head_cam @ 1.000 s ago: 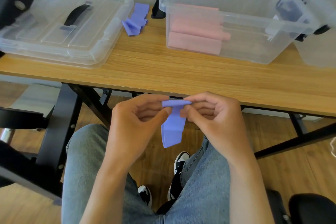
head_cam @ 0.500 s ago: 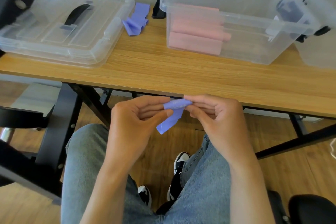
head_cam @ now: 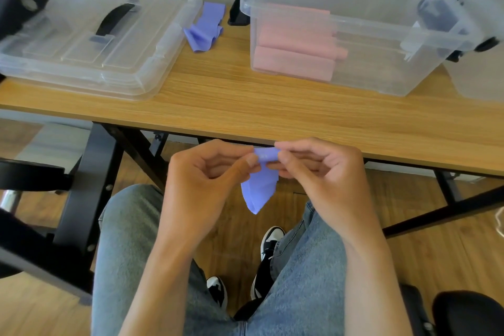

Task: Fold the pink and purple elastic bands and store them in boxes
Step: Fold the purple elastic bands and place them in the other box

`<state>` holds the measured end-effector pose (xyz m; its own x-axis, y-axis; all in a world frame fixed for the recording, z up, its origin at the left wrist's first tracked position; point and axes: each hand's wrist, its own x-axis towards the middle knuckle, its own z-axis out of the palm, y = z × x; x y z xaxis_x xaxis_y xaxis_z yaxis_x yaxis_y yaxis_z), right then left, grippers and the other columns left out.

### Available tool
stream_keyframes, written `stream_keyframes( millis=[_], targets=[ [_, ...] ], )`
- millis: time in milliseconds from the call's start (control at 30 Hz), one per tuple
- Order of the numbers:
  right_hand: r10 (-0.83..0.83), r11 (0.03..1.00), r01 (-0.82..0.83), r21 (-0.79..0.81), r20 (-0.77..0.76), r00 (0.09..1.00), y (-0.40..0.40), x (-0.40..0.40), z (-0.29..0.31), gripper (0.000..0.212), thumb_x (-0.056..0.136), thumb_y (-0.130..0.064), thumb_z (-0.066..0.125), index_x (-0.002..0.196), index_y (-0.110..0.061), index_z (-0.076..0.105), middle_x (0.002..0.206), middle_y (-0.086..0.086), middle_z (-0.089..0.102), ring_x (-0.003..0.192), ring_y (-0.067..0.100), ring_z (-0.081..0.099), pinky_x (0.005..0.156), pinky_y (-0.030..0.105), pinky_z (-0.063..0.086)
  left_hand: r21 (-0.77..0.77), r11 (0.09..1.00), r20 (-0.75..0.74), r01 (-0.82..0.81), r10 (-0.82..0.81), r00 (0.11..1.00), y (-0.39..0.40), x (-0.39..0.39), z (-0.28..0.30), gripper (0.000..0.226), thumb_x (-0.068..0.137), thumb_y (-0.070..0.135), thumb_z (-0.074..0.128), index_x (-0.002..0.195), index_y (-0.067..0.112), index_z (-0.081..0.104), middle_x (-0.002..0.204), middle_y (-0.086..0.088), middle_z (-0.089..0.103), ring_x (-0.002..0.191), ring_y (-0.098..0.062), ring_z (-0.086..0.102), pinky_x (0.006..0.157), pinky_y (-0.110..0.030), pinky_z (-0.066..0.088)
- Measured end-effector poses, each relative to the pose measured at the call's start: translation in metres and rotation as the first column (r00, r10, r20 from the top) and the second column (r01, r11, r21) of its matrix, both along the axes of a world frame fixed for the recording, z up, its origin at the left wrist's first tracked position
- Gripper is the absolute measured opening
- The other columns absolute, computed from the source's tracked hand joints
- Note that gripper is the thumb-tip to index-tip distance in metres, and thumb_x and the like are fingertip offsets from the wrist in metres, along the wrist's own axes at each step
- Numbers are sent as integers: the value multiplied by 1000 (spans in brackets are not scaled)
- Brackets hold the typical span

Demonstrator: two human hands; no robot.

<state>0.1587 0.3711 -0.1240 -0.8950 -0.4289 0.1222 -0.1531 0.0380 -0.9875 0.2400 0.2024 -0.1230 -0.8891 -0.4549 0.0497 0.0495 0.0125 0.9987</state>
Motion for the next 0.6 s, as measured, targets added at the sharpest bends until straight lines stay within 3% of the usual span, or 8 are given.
stream_keyframes(
  millis=[167, 267, 433, 600],
  targets=[
    [-5, 999, 6, 42, -27, 1000, 1, -1, 0, 38, 91, 2, 74, 120, -23, 73, 102, -8, 81, 95, 10, 77, 86, 25, 61, -84, 996, 20, 13, -11, 1000, -3, 0, -1, 35, 80, 5, 83, 110, 23, 75, 90, 4, 80, 86, -13, 78, 79, -22, 61],
    [-24, 993, 32, 110, -81, 996, 1, -1, -1, 29, 92, 1, 74, 111, -21, 78, 99, -10, 81, 90, 5, 77, 82, 22, 61, -126, 992, 42, 15, -10, 999, -3, 1, -2, 28, 80, 8, 83, 105, 20, 78, 90, 8, 80, 84, -11, 78, 79, -23, 61],
    [-8, 991, 20, 129, -94, 996, 1, 2, -2, 19, 98, -1, 68, 104, -18, 74, 81, -2, 79, 75, 12, 78, 68, 28, 63, -180, 983, 69, 47, -35, 997, -3, 4, -1, 21, 87, 15, 78, 107, 23, 78, 79, 5, 79, 75, -13, 78, 74, -34, 64],
    [-11, 999, 12, 36, -52, 999, 1, 3, 0, 22, 93, 2, 73, 109, -14, 76, 94, -2, 81, 88, 16, 79, 80, 38, 65, -95, 995, 17, 6, -4, 1000, -1, 2, 0, 21, 88, 20, 78, 109, 20, 78, 93, 5, 80, 89, -14, 78, 80, -29, 62]
  ],
)
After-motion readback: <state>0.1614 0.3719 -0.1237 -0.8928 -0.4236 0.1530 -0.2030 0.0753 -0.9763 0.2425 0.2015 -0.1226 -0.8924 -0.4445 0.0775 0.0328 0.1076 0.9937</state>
